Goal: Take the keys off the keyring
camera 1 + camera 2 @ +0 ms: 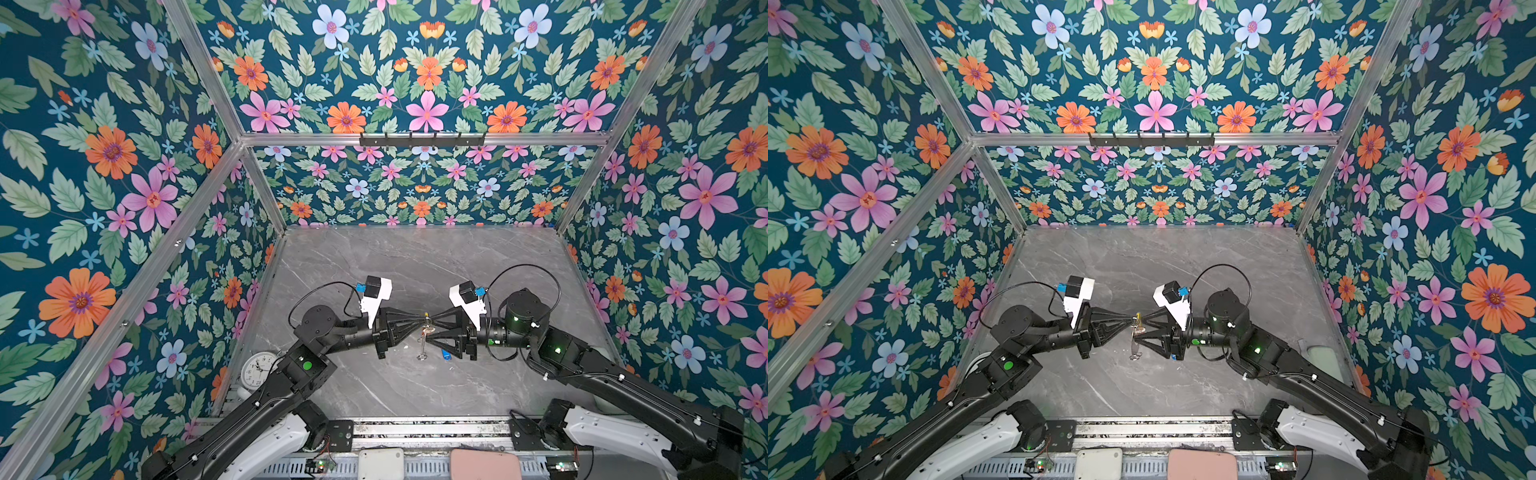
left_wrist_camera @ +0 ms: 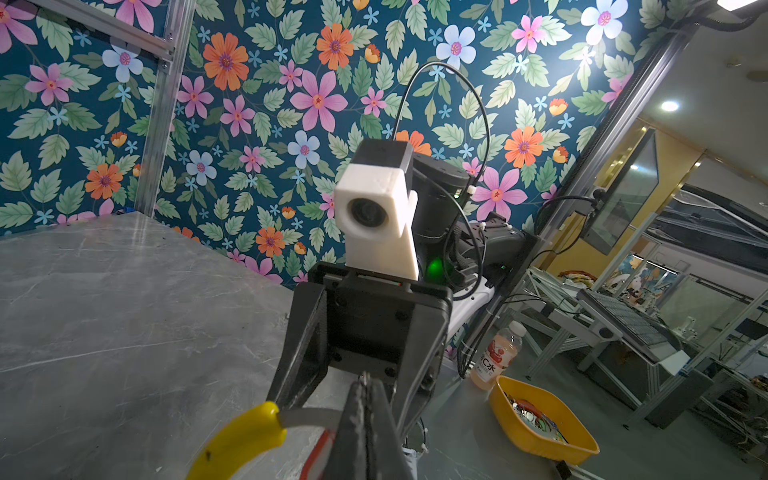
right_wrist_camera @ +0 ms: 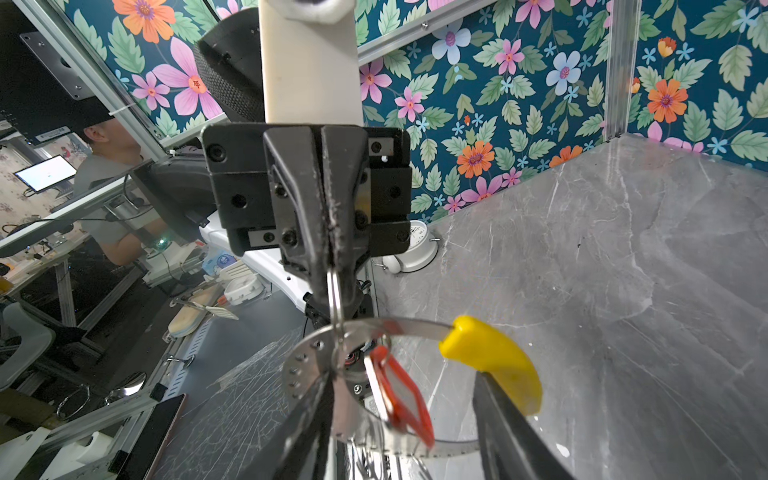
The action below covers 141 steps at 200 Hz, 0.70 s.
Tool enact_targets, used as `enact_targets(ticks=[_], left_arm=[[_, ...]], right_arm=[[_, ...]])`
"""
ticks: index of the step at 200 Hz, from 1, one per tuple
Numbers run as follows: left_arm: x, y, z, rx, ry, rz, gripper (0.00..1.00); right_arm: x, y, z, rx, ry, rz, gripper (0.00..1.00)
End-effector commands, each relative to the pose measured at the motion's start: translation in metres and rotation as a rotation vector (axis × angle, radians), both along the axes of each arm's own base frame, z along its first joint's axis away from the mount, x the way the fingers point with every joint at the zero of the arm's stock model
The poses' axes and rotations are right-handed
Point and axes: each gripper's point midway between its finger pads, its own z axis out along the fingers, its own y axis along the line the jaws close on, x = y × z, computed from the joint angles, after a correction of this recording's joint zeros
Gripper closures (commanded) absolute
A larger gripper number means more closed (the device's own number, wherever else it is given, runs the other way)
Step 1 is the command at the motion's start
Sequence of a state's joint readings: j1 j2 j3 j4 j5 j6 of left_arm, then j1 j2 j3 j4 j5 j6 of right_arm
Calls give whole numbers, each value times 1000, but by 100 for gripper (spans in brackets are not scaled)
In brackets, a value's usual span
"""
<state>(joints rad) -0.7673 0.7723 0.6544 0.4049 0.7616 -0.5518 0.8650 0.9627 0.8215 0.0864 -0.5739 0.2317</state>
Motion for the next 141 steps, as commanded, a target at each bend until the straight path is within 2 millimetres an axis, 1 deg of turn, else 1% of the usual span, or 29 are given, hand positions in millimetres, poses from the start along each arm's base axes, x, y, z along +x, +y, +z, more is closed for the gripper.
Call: enact_targets(ticks=[1,20,83,110,141], left_arm=[[-5,1,10,-36,-28,-21,100],[-4,1,10,-38,-29,-14,100],[0,4,10,-41,-26,20,100],[2,5,11,-45,-26,34,100],[3,5,12,-50,-24,37,100]], right_arm=[[-2,3,9,24,-35,21,47],[-3,4,9,22,-34,27,50],[-7,5,10,21,-36,44,76],[-8,6,10,20,-35,48,82],[-9,7,9,18,-34,53,93]])
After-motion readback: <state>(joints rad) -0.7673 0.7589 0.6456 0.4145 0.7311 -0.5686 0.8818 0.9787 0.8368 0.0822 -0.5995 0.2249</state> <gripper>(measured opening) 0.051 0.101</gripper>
